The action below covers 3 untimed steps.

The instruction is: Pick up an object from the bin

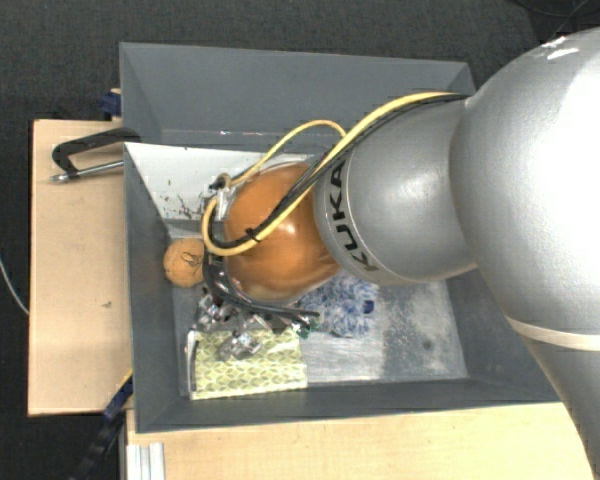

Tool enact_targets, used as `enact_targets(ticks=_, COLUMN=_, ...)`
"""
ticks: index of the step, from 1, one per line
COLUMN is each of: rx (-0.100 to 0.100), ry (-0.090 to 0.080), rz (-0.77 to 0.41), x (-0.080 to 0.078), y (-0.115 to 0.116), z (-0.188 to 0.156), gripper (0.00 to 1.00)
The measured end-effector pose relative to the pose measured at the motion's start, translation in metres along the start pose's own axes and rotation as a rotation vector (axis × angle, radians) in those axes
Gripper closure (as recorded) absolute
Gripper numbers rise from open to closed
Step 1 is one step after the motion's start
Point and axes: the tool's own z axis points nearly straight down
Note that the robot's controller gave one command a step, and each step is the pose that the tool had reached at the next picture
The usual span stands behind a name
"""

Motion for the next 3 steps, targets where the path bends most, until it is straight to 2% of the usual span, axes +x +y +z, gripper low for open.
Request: enact_targets(ticks=3, rx=-0.009, ry=0.03, rz=-0.001, x=0.001, y=0.001, z=-0.06, gripper=1.0)
